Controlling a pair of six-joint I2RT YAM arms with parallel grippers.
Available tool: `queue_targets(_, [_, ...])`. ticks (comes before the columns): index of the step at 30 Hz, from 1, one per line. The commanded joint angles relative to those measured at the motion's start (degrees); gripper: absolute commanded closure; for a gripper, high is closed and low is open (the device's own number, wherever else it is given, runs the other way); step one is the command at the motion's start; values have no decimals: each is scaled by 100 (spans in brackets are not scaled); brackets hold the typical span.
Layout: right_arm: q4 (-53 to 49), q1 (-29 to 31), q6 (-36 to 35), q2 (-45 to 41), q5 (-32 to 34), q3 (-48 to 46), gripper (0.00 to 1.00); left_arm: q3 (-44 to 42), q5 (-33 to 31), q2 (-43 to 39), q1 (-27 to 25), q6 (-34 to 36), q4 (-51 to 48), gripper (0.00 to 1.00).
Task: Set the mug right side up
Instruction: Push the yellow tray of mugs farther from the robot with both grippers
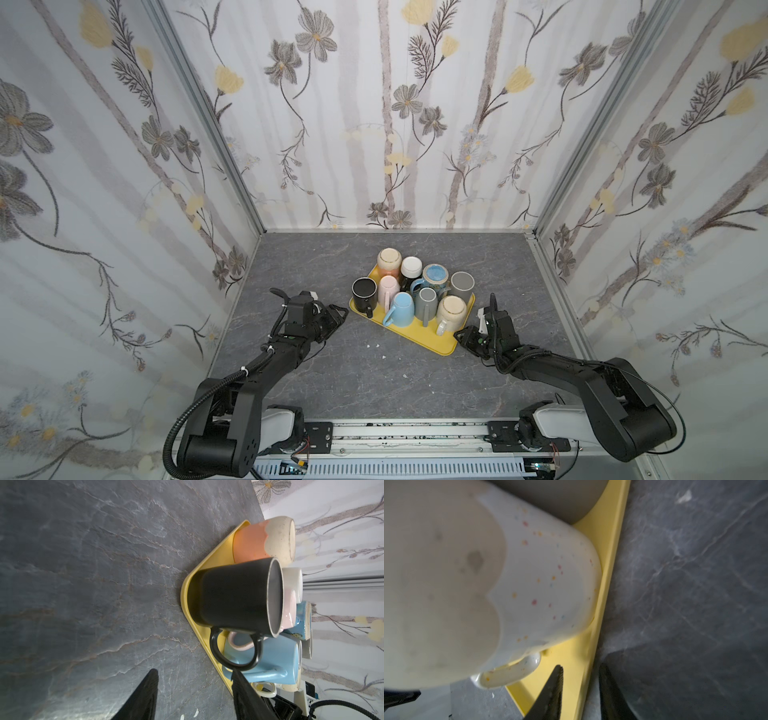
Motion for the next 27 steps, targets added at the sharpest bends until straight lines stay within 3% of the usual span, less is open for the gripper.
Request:
queue_targets(1, [141,-97,-123,359,159,215,73,232,169,413,195,-32,621,44])
queue_targets(7, [380,-231,-242,1241,-203,653,88,787,676,1681,441,-48,1088,56])
queue_targets(11, [328,-289,-425,1822,-411,1153,94,1129,742,2277,543,-52,1202,57])
queue_targets(18, [-114,-264,-902,2707,-625,2354,98,1548,678,2989,854,-153,1280,57])
queue_targets(27, [-734,417,-1054,3838,-409,4279,99,1849,591,3302,1396,-220,1239,62])
